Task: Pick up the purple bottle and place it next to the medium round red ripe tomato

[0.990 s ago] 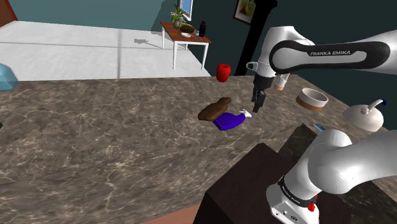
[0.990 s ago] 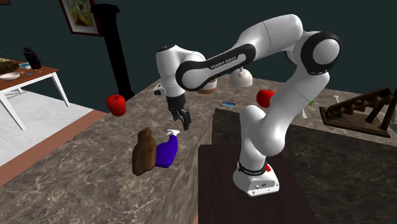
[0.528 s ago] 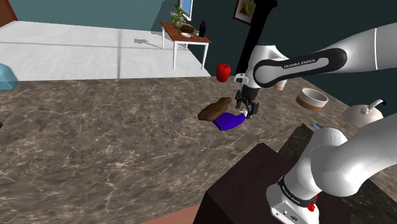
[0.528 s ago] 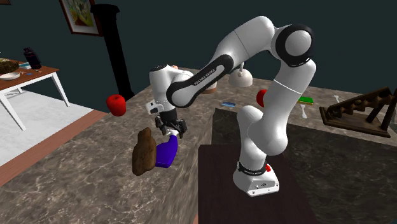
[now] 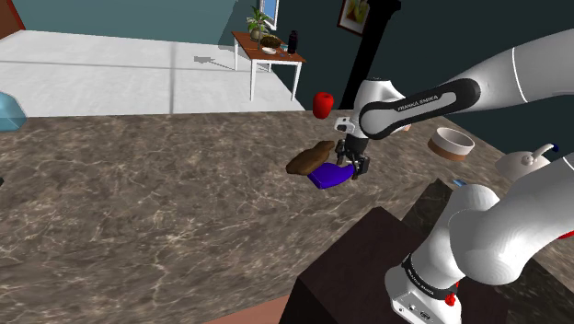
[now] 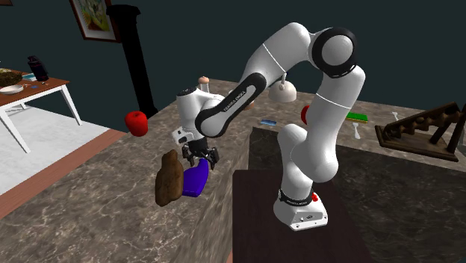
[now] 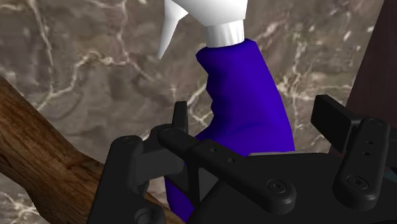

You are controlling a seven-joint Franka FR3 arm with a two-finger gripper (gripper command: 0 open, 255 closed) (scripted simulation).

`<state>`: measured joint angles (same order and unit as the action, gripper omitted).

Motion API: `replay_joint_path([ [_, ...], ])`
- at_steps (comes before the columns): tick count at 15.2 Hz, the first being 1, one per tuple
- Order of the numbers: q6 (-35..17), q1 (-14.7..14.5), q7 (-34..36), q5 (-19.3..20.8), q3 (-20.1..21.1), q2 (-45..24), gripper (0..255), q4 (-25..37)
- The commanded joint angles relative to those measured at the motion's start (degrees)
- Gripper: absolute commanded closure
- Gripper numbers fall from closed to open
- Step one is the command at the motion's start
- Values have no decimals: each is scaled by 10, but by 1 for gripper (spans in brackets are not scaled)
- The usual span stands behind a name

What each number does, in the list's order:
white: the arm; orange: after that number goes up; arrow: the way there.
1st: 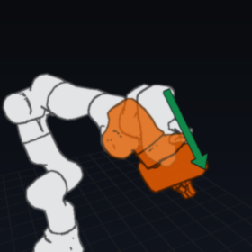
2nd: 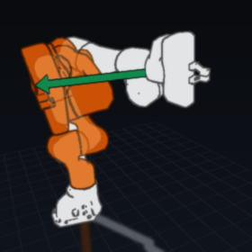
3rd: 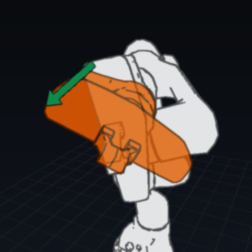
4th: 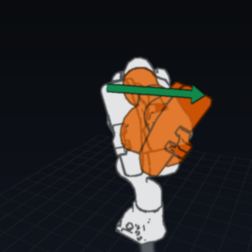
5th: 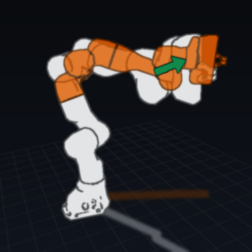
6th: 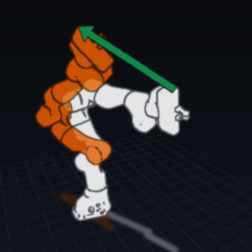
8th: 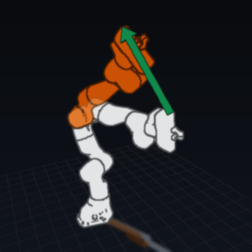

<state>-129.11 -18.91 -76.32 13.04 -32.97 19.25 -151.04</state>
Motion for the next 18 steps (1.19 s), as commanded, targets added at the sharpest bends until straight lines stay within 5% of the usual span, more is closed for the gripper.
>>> replay_joint_path([
  [1,-9,0,-1,0,-2,-4,0,-5],
  [7,-10,0,-1,0,-2,-4,0,-5],
  [8,-9,0,-1,0,-2,-4,255,-5],
  [18,0,1,1,2,0,3,255,-2],
])
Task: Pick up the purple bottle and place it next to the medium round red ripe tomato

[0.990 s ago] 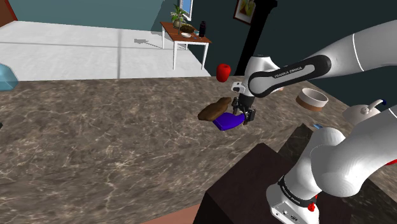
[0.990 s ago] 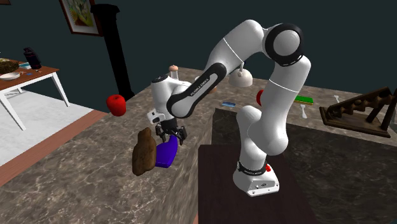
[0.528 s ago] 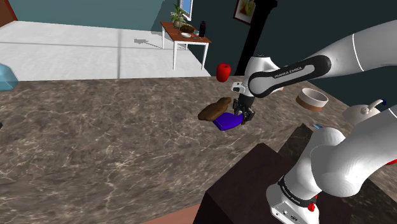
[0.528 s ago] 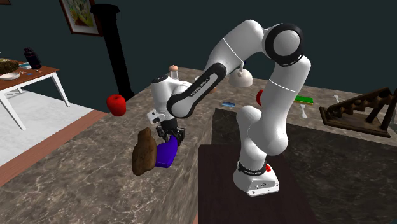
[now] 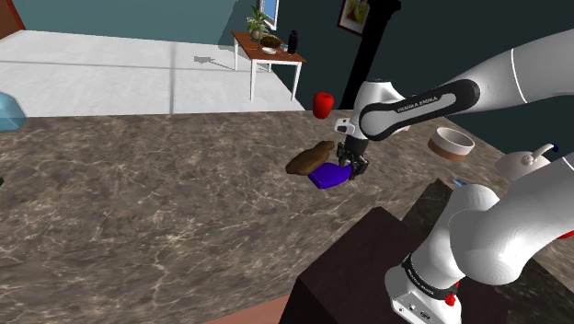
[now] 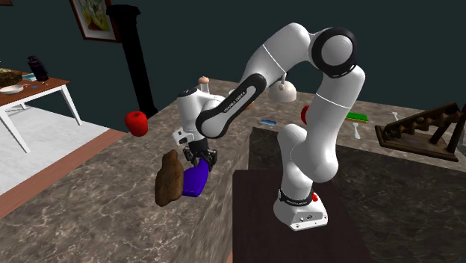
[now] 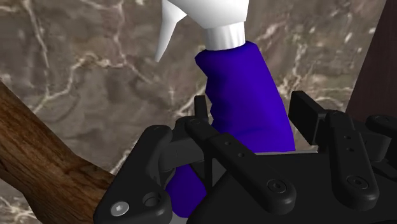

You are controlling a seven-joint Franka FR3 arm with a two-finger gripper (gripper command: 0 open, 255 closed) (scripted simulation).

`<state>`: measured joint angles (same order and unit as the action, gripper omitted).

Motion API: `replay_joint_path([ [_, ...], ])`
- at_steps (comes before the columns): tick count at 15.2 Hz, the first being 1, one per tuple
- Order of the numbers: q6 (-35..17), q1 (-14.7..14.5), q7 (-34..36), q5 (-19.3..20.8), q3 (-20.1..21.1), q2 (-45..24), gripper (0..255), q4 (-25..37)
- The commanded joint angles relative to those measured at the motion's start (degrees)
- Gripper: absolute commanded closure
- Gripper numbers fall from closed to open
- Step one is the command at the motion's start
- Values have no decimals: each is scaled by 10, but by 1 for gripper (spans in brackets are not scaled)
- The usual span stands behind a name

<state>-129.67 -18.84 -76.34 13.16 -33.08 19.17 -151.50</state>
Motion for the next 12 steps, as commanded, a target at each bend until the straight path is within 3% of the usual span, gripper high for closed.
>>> replay_joint_path([
  [1,16,2,3,2,4,10,255,6],
  [12,119,9,15,7,30,70,255,52],
])
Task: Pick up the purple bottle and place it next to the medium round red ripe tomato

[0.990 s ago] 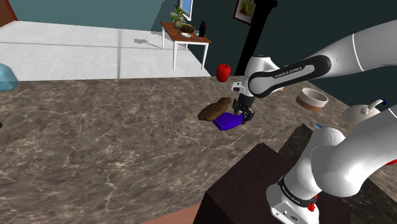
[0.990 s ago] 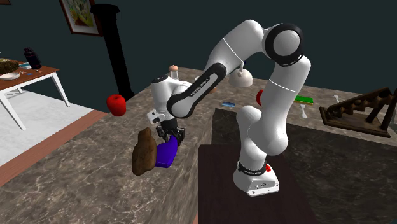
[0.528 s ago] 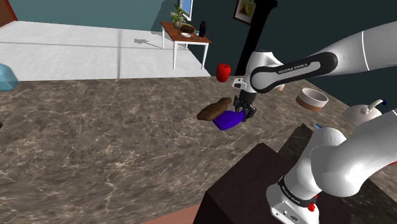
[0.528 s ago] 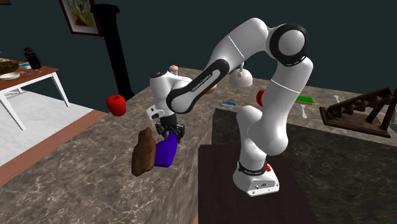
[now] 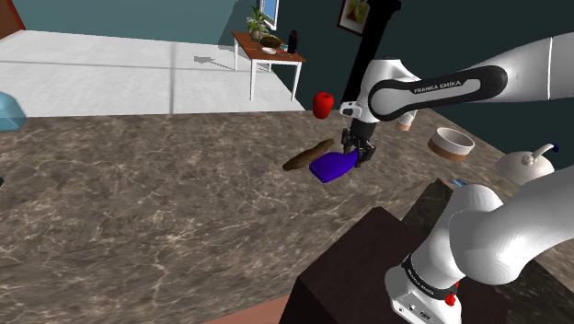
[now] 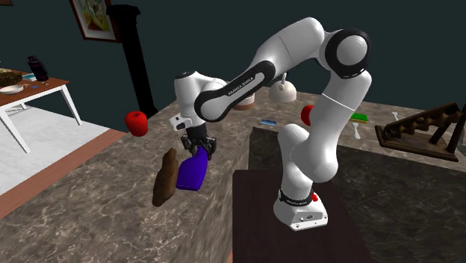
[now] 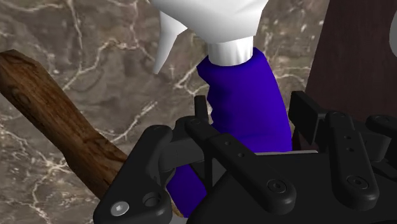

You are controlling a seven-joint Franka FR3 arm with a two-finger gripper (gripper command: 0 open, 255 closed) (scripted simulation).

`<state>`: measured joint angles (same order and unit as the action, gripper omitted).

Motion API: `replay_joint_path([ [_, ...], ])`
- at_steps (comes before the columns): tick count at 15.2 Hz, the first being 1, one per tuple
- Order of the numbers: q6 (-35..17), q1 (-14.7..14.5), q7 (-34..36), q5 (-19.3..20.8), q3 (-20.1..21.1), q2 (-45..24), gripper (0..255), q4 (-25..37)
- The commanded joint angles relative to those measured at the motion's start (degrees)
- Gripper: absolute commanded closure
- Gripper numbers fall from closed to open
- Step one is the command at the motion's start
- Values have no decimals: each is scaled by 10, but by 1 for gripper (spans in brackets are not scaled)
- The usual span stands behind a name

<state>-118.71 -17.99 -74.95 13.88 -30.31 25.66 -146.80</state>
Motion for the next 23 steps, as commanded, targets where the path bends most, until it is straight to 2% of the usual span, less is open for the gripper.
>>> replay_joint_path([
  [1,18,1,1,0,4,9,255,10],
  [21,184,-1,6,-14,41,54,255,130],
  [23,191,7,-2,-5,37,69,255,124],
])
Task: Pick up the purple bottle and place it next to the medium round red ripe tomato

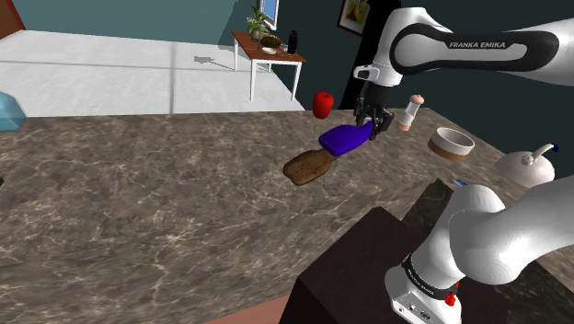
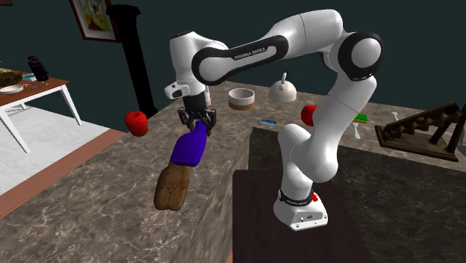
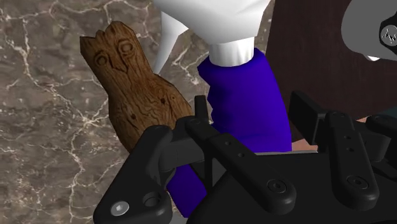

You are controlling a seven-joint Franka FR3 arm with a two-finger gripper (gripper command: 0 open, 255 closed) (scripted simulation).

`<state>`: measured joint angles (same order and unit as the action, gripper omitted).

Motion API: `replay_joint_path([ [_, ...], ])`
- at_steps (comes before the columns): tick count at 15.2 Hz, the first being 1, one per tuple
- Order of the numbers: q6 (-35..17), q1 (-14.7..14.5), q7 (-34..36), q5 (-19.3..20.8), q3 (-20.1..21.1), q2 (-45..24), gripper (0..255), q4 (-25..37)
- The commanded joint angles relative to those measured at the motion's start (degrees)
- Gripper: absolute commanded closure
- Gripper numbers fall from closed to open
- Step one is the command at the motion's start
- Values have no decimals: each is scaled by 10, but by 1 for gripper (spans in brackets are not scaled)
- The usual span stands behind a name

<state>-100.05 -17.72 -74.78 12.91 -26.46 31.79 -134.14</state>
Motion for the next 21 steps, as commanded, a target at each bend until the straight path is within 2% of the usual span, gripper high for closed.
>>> replay_joint_path([
  [1,10,12,-12,13,-7,22,255,-11],
  [11,65,99,-115,104,-69,140,255,-55],
  [21,110,170,-245,198,-157,198,255,-33],
])
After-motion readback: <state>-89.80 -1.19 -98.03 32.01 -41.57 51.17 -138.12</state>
